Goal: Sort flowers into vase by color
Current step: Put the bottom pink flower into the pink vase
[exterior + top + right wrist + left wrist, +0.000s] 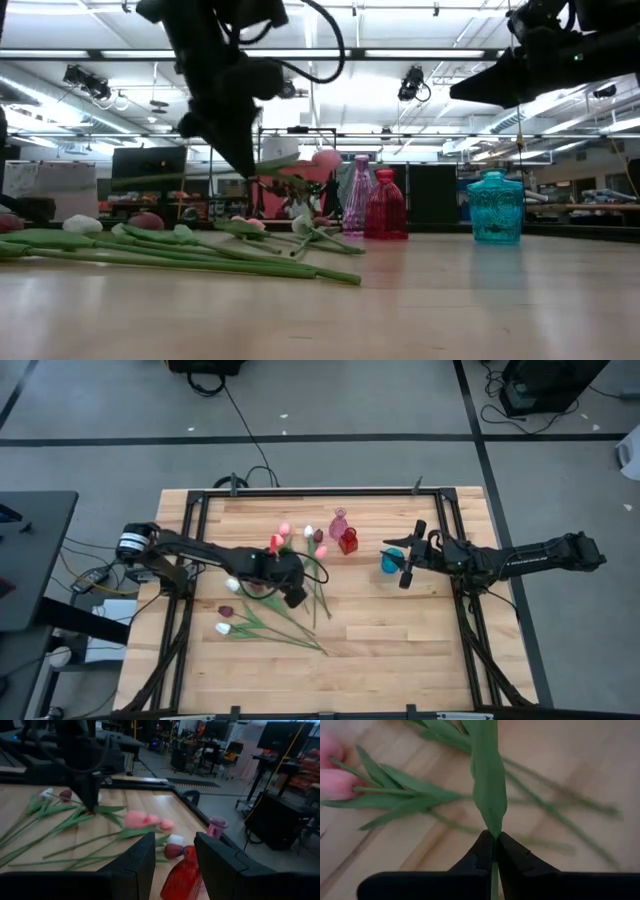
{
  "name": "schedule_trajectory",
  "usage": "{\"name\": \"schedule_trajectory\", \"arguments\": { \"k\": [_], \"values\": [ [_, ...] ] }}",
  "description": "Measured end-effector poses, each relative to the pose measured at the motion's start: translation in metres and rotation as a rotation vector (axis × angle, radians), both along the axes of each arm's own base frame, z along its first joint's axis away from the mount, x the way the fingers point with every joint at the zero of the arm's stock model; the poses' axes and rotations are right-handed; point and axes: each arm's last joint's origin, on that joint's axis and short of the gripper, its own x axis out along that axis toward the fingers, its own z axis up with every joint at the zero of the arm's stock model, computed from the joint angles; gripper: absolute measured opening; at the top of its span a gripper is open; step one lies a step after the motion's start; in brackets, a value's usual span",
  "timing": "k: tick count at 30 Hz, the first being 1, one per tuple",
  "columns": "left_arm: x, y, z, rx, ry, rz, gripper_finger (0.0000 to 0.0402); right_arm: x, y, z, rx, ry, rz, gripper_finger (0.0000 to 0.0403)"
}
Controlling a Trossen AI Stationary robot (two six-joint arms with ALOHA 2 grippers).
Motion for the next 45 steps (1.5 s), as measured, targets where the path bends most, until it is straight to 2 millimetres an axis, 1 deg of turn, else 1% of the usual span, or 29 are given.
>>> {"name": "schedule_trajectory", "arguments": {
  "k": [3,7,10,12,14,16,19,23,26,28,31,35,39,41,45],
  "values": [
    [-0.007,0.001,0.013,0.039,-0.018,-0.055,0.0022,0.0,-0.003,0.007,-0.023,-0.02,-0.023,0.0151],
    [-0.007,0.003,0.033,0.145,-0.129,-0.126,0.0022,0.002,-0.007,0.014,0.018,-0.047,-0.003,0.0151],
    [-0.001,0.005,0.046,0.306,-0.222,-0.157,0.0023,0.006,-0.012,0.012,0.11,-0.055,0.093,0.0151],
    [0.006,0.007,0.054,0.401,-0.308,-0.134,0.0023,0.008,-0.016,0.009,0.159,-0.042,0.145,0.0151],
    [0.013,0.012,0.062,0.44,-0.398,-0.087,0.002,0.01,-0.02,0.006,0.179,-0.023,0.149,0.0151],
    [0.018,0.023,0.067,0.434,-0.464,-0.097,0.0013,0.011,-0.025,0.003,0.181,-0.008,0.112,0.0151],
    [0.023,0.046,0.074,0.428,-0.541,-0.18,0.0007,0.013,-0.033,0.002,0.181,-0.019,0.069,0.0151],
    [0.025,0.083,0.089,0.444,-0.707,-0.307,0.0007,0.013,-0.04,0.001,0.193,-0.029,0.03,0.0151],
    [0.025,0.112,0.099,0.472,-0.846,-0.345,0.0007,0.013,-0.043,0.0,0.206,-0.022,0.01,0.0151],
    [0.026,0.13,0.1,0.496,-0.925,-0.356,0.0007,0.012,-0.044,-0.001,0.203,-0.011,0.005,0.0151],
    [0.032,0.152,0.097,0.556,-1.041,-0.367,0.0007,0.012,-0.045,-0.001,0.186,-0.008,0.0,0.0151],
    [0.038,0.175,0.087,0.631,-1.14,-0.355,0.0007,0.011,-0.046,0.001,0.177,-0.024,-0.005,0.0151],
    [0.041,0.188,0.077,0.621,-1.203,-0.327,0.0007,0.011,-0.046,0.001,0.172,-0.018,-0.005,0.0151],
    [0.042,0.194,0.079,0.603,-1.216,-0.327,0.0007,0.011,-0.046,0.001,0.171,-0.019,-0.008,0.0151],
    [0.042,0.198,0.085,0.557,-1.25,-0.344,0.0007,0.011,-0.047,0.004,0.157,-0.046,-0.025,0.0151]
  ]
}}
